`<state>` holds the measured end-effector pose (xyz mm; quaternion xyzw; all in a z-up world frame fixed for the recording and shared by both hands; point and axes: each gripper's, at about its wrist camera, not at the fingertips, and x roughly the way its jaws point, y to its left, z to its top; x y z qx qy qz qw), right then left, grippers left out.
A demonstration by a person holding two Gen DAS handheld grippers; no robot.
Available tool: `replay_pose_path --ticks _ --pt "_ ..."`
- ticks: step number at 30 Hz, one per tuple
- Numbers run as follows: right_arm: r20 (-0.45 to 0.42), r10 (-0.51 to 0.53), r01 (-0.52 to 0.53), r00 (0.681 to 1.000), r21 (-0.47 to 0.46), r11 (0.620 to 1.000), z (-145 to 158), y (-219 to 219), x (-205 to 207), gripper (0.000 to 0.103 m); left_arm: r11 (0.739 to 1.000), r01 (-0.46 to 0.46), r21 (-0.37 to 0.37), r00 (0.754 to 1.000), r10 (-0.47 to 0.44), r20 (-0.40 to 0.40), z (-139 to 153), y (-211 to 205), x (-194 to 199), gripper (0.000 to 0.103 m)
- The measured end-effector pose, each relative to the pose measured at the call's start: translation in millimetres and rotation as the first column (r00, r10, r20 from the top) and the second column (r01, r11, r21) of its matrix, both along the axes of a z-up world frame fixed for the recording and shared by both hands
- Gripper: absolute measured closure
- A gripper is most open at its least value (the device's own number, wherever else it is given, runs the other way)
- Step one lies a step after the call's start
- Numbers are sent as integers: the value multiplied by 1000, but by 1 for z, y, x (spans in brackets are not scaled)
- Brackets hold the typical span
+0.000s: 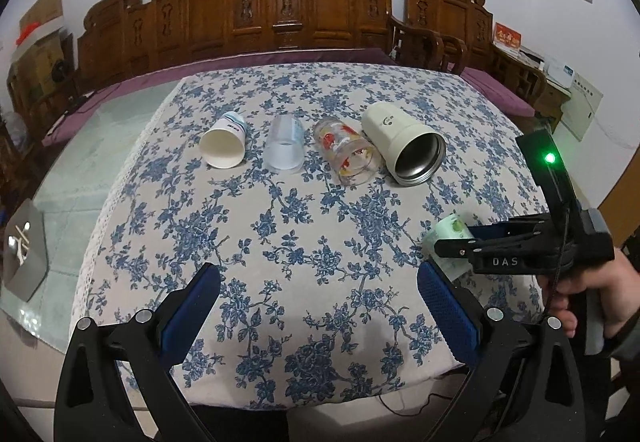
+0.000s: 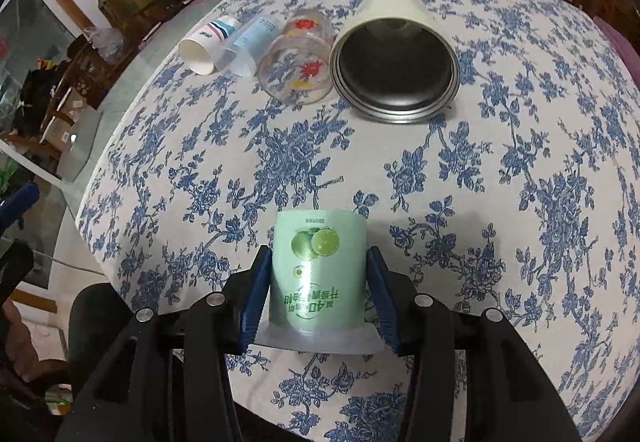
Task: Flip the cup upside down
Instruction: 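Lift the green cup with the right gripper and rotate it upright, then grasp the green cup with the left gripper while the right gripper releases it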
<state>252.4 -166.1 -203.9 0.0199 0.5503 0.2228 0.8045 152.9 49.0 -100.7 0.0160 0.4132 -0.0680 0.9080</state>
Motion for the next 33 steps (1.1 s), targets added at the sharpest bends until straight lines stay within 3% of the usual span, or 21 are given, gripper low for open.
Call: replay_pose_path --ticks 3,9,15,17,22,33 --pt "47 -5 4 999 31 1000 13 -4 -6 39 1000 -6 14 1000 6 -3 2 -4 2 8" --pt "166 -34 28 986 40 999 48 -33 -28 37 1000 15 20 1000 -15 -16 13 -23 8 8" --pt "225 -53 48 973 31 998 59 -72 -61 33 999 50 13 996 -49 -69 19 -53 23 8" --pt "239 -55 50 969 26 998 59 -82 -73 33 998 61 15 994 -59 -93 17 -64 30 18" --pt "243 -56 48 968 39 998 55 -98 -89 33 996 84 31 982 -78 -170 1 -95 52 22" --pt "231 -67 56 971 53 997 49 -107 -86 33 997 -2 -81 918 -30 -396 -56 -115 103 24"
